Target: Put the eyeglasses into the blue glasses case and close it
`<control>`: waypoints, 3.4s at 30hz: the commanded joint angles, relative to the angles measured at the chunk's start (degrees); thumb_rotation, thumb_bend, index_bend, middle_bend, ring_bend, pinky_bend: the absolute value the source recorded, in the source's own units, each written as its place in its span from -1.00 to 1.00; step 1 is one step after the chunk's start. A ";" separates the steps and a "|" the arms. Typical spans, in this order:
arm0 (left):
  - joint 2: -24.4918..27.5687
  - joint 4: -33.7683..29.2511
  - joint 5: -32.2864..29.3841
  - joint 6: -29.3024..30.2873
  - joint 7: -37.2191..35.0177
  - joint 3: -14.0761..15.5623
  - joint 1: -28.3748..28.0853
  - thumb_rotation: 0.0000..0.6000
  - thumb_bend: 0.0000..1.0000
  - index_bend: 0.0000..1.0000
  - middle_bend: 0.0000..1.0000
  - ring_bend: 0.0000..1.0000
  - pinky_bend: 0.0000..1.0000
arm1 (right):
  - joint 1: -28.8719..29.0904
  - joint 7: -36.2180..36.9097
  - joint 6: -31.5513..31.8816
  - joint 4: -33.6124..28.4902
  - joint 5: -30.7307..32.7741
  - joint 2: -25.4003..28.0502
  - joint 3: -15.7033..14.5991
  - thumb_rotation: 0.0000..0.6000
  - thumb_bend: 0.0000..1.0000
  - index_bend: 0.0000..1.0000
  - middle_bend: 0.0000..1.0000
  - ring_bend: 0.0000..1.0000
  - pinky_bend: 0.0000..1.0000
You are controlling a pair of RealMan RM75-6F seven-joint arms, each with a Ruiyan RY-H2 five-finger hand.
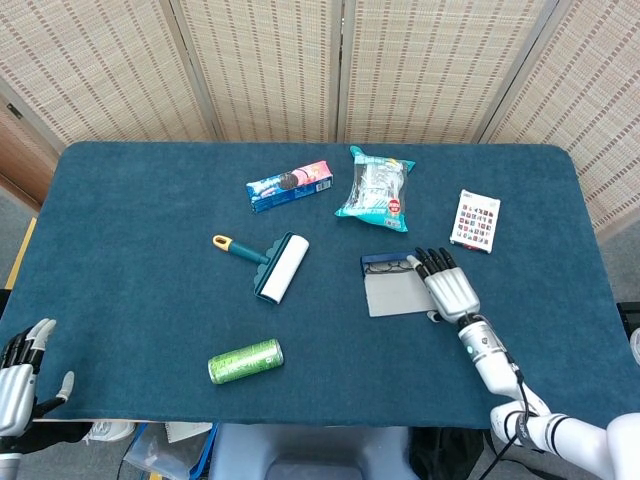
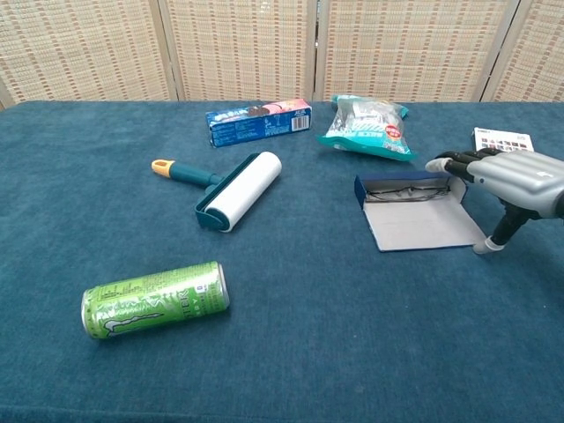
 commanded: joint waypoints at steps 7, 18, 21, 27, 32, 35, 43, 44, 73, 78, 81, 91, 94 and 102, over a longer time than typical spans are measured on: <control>-0.20 0.16 -0.24 -0.38 -0.04 0.00 -0.09 1.00 -0.20 -1.00 -1.00 -1.00 -1.00 | 0.76 -0.12 -0.82 0.47 0.01 -0.09 0.51 1.00 -0.34 -1.00 -1.00 -1.00 -1.00; -0.13 0.17 -0.65 -0.67 0.10 -0.20 -0.21 1.00 -0.20 -1.00 -1.00 -1.00 -1.00 | 2.96 1.85 -0.72 2.69 -0.68 -1.62 2.63 1.00 -0.32 -1.00 -1.00 -1.00 -1.00; -0.10 0.10 -0.68 -0.73 0.14 -0.24 -0.26 1.00 -0.20 -1.00 -1.00 -1.00 -1.00 | 3.80 2.42 -0.90 3.44 -0.87 -2.35 3.20 1.00 -0.30 -1.00 -1.00 -1.00 -1.00; 0.02 -0.03 -0.85 -0.81 0.24 -0.35 -0.31 1.00 -0.20 -1.00 -1.00 -1.00 -1.00 | 5.71 3.29 -2.40 5.52 -0.87 -4.04 3.97 1.00 -0.27 -0.79 -0.94 -1.00 -1.00; -0.06 0.03 -1.11 -1.03 0.35 -0.31 -0.30 1.00 -0.20 -1.00 -1.00 -1.00 -1.00 | 6.93 4.25 -3.79 7.43 -1.02 -5.78 3.93 1.00 -0.27 -0.48 -0.82 -1.00 -1.00; -0.08 0.09 -1.14 -1.10 0.37 -0.30 -0.32 1.00 -0.20 -1.00 -1.00 -1.00 -1.00 | 7.47 4.90 -3.99 8.47 -1.49 -6.87 3.75 1.00 -0.29 -0.30 -0.78 -1.00 -1.00; 0.00 0.26 -1.33 -0.94 0.01 -0.36 -0.14 1.00 -0.20 -1.00 -1.00 -1.00 -1.00 | 8.06 6.28 -3.29 10.45 -2.55 -8.25 3.49 1.00 -0.32 -0.06 -0.72 -1.00 -1.00; -0.02 0.29 -1.34 -0.94 -0.03 -0.34 -0.12 1.00 -0.20 -1.00 -1.00 -1.00 -1.00 | 8.06 6.44 -3.18 10.52 -2.62 -8.28 3.48 1.00 -0.32 -0.04 -0.70 -1.00 -1.00; -0.13 0.78 -0.71 -0.85 -0.92 -0.20 -0.09 1.00 -0.20 -1.00 -1.00 -1.00 -1.00 | 3.06 6.34 3.37 1.33 -6.11 -1.93 -0.62 1.00 -0.11 0.19 -0.52 -1.00 -1.00; 0.06 0.45 -0.10 -0.67 -0.92 -0.20 -0.29 1.00 -0.20 -1.00 -1.00 -1.00 -1.00 | -0.55 4.84 7.47 -5.53 -7.70 2.35 -3.01 1.00 -0.11 0.19 -0.52 -1.00 -1.00; 0.25 0.33 0.07 -0.49 -1.06 -0.22 -0.28 1.00 -0.20 -1.00 -1.00 -1.00 -1.00 | -2.70 3.97 9.05 -9.52 -8.36 5.17 -4.73 1.00 -0.11 0.19 -0.51 -1.00 -1.00; 0.35 0.20 0.39 -0.68 -1.25 0.05 -0.38 1.00 -0.20 -1.00 -1.00 -1.00 -1.00 | -5.68 0.92 10.85 -16.15 -9.35 9.81 -6.39 1.00 -0.10 0.19 -0.51 -1.00 -1.00; 0.41 0.12 0.36 -0.67 -1.30 0.08 -0.35 1.00 -0.20 -1.00 -1.00 -1.00 -1.00 | -5.09 0.63 9.92 -15.44 -8.52 9.15 -5.22 1.00 -0.10 0.19 -0.51 -1.00 -1.00; 1.11 0.15 -0.21 -0.48 -2.02 0.31 0.27 1.00 -0.20 -1.00 -1.00 -1.00 -1.00 | -2.40 -0.02 6.42 -12.27 -5.91 6.15 -1.63 1.00 -0.11 0.19 -0.53 -1.00 -1.00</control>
